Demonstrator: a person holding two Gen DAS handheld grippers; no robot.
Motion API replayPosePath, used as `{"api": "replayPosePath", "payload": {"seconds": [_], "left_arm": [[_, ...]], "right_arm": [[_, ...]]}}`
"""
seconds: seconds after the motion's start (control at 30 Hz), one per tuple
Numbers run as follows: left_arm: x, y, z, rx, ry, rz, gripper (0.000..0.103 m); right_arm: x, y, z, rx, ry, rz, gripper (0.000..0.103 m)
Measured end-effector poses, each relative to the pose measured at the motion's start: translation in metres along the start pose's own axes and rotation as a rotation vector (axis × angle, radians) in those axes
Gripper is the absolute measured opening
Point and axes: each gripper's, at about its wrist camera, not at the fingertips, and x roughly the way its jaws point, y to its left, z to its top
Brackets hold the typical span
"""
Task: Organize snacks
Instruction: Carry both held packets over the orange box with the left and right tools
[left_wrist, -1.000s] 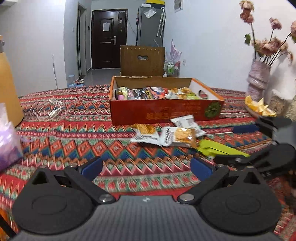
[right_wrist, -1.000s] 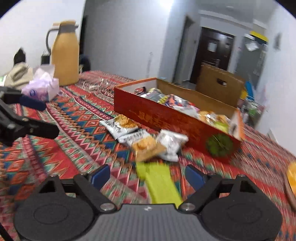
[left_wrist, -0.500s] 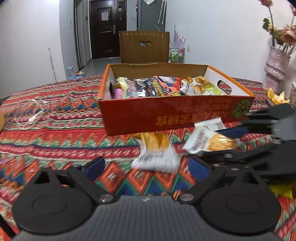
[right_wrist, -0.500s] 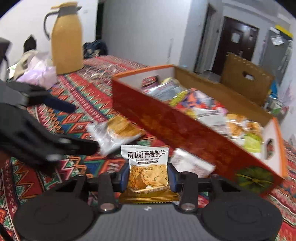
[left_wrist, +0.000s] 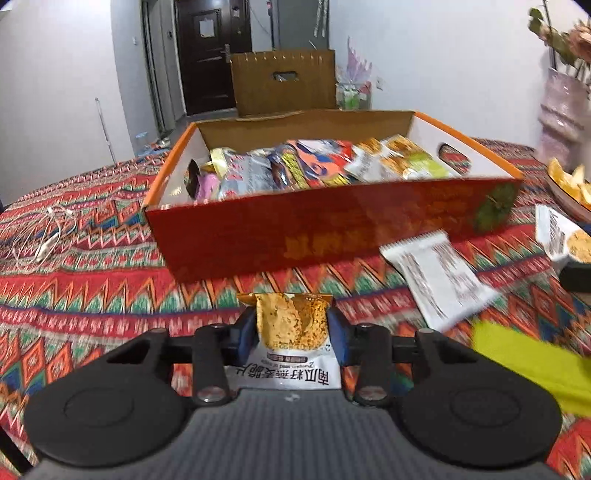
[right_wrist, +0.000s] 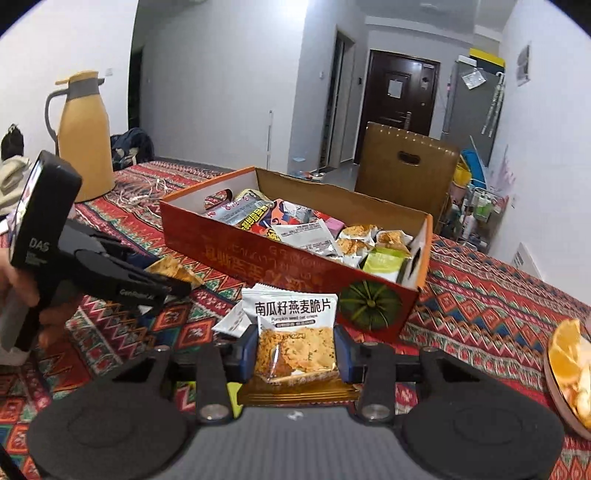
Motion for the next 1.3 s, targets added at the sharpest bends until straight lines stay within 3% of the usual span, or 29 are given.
{"api": "replayPosePath", "payload": {"seconds": [0.17,0.33,0.57,0.9,1.3], "left_arm": [[-0.076,-0.007,-0.031,-0.002,-0.067,-0.02,0.041],[-0.162,-0.007,-0.076,-0.069,-0.135,-0.044,0.042],[-0.227,-0.001,-0.13,-0.205,-0.118,-0.057,0.042],[-0.27,-0.016,-0.166,-0.186,-0.133,-0.079,0.042],[-0.272,-0.013,-0.154,-0.194,-0.164,-0.075,0.042]], "right_arm": [[-0.04,0.016,-0.021,0.056,-0.023,0.014,0.041],[-0.082,0.045,-0.053,0.126,-0.025,0.032,0.041],[-0.131,0.092,-0.112,0.213,0.012,0.056,0.041],[-0.181,0.12,-0.145,0.254,0.001,0.031,0.041],[-0.179,0.119,-0.137,0.256,-0.014,0.046,0.041]]}}
